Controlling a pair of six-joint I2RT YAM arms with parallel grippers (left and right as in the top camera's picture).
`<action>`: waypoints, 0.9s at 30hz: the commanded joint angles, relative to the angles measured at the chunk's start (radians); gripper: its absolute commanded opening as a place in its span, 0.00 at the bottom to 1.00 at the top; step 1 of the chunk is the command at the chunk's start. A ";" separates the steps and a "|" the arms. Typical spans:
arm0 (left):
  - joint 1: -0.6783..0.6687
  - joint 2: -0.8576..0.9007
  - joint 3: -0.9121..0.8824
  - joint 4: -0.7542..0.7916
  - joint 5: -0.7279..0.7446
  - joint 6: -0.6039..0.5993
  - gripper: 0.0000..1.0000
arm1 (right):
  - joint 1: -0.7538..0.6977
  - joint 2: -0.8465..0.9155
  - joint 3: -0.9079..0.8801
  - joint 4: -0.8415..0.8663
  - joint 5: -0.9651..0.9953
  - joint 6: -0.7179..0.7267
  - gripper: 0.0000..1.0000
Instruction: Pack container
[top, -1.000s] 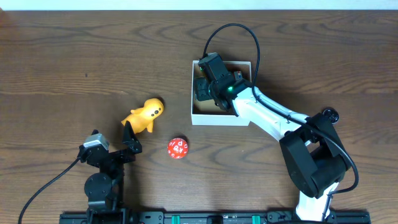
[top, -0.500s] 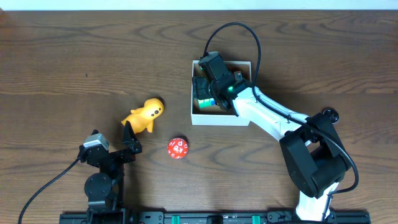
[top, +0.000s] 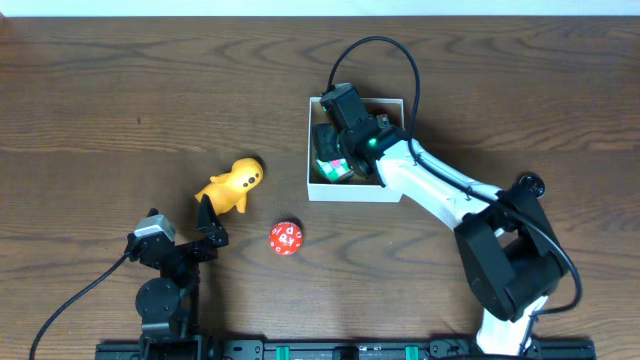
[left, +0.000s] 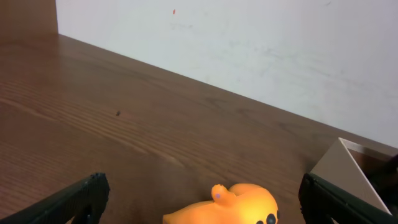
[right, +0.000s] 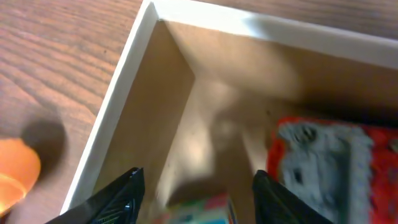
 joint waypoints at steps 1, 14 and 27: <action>-0.001 -0.007 -0.021 -0.037 -0.009 0.016 0.98 | -0.009 -0.106 0.018 -0.050 0.006 -0.070 0.57; -0.001 -0.007 -0.021 -0.037 -0.009 0.016 0.98 | -0.007 -0.236 0.018 -0.341 -0.040 -0.236 0.36; -0.002 -0.007 -0.021 -0.037 -0.009 0.016 0.98 | -0.006 -0.234 0.015 -0.376 -0.086 -0.351 0.01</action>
